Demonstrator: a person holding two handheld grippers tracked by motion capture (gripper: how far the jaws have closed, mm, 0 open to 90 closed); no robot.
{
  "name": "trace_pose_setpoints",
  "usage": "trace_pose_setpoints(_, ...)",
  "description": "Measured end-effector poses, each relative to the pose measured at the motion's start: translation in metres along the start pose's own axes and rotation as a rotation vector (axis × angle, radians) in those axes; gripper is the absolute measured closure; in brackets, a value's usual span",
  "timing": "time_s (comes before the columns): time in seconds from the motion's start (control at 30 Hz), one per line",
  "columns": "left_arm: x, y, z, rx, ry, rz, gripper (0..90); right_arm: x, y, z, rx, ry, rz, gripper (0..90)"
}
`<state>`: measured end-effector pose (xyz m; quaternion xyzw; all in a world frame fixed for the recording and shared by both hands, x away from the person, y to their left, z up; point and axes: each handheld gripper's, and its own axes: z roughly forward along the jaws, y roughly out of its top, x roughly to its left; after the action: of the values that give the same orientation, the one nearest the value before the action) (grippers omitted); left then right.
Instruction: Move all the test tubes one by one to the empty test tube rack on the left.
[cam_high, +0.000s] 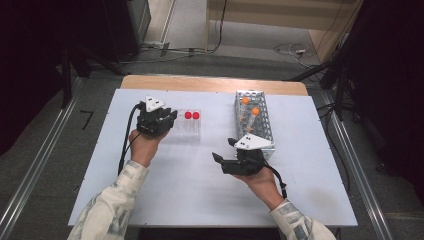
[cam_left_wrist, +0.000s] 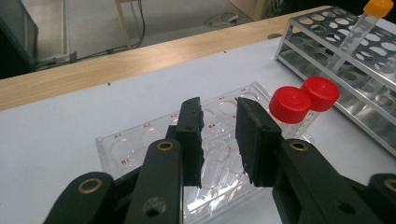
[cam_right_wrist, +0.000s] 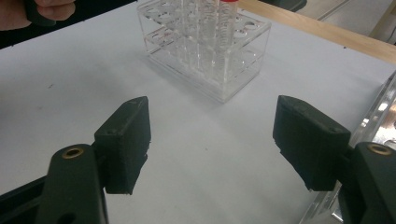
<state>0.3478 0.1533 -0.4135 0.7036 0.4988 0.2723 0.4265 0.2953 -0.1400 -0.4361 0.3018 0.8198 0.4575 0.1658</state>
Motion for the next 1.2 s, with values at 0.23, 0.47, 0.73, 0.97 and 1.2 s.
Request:
trace_pose_setpoints(0.23,-0.002,0.0,-0.008,-0.032,-0.014,-0.029,56.1,-0.005,0.0,-0.002,-0.011,-0.015,0.016,26.7)
trace_pose_setpoints(0.47,-0.008,-0.001,-0.014,-0.046,-0.009,-0.038,34.3,-0.013,0.001,-0.005,-0.022,-0.062,0.022,27.4)
trace_pose_setpoints(0.73,-0.008,-0.007,-0.02,-0.053,-0.024,-0.053,29.1,-0.04,0.003,-0.015,-0.045,-0.151,0.072,27.9)
trace_pose_setpoints(0.97,-0.012,-0.008,-0.025,-0.064,-0.041,-0.048,29.1,-0.063,-0.001,-0.016,-0.054,-0.239,0.127,28.8)
trace_pose_setpoints(1.2,-0.014,-0.008,-0.025,-0.062,-0.049,-0.043,29.1,-0.078,-0.003,-0.005,-0.033,-0.3,0.15,31.7)
